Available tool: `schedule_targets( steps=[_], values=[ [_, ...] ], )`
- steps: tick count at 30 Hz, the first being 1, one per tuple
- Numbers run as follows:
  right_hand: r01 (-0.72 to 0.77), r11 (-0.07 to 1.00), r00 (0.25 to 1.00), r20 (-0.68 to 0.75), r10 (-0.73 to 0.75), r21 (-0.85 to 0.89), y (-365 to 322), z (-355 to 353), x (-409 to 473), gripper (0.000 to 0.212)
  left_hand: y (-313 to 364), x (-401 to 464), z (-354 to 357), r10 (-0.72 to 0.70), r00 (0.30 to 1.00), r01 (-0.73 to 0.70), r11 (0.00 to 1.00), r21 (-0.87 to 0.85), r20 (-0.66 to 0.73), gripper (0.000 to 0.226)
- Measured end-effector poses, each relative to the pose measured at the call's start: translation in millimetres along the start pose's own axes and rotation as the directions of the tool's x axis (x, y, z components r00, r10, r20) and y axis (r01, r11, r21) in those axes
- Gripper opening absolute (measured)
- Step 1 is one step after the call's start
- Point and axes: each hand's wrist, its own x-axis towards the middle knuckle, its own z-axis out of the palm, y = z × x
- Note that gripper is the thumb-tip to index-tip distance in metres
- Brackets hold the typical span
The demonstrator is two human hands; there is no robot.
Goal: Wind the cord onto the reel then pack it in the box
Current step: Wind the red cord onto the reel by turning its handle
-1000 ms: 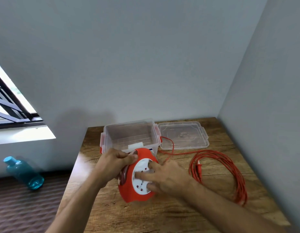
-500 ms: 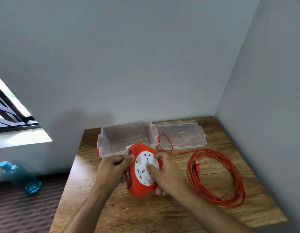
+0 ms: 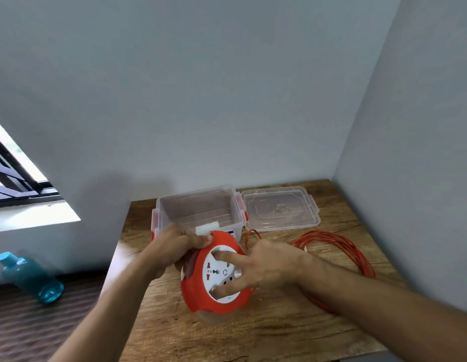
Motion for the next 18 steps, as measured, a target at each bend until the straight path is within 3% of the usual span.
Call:
schedule_targets(
  steps=[5, 8, 10, 11, 13, 15, 17, 18],
  values=[
    [-0.194, 0.96, 0.98, 0.084, 0.18, 0.2, -4, -3, 10, 0.047, 3, -1, 0, 0.042, 0.999, -0.042, 0.999, 0.006, 0.001, 0.052],
    [-0.246, 0.961, 0.967, -0.037, 0.252, 0.126, -6, 9, 12, 0.056, -3, -6, 0, 0.088, 0.993, -0.092, 0.995, -0.049, -0.084, 0.052],
    [-0.39, 0.903, 0.898, -0.142, 0.416, 0.178, -12, 17, 17, 0.063, -7, -10, 4, 0.113, 0.984, -0.124, 0.989, -0.078, -0.136, 0.044],
    [-0.496, 0.815, 0.803, -0.199, 0.561, 0.298, -16, 21, 20, 0.064, -7, -13, 8, 0.114, 0.982, -0.132, 0.985, -0.113, -0.15, 0.039],
    [-0.623, 0.523, 0.518, -0.194, 0.833, 0.582, -25, 27, 30, 0.07, -8, -17, 17, 0.126, 0.974, -0.16, 0.971, -0.179, -0.188, 0.031],
    [-0.558, 0.156, 0.3, 0.023, 0.954, 0.815, -35, 26, 42, 0.069, -12, -17, 28, 0.138, 0.963, -0.184, 0.964, -0.19, -0.23, 0.026],
    [-0.3, -0.223, 0.22, 0.294, 0.93, 0.928, -41, 25, 54, 0.064, -15, -16, 36, 0.148, 0.957, -0.195, 0.964, -0.179, -0.248, 0.007],
    [-0.125, -0.411, 0.248, 0.43, 0.868, 0.903, -41, 25, 56, 0.06, -18, -16, 37, 0.151, 0.954, -0.2, 0.964, -0.176, -0.259, 0.006]
  ],
)
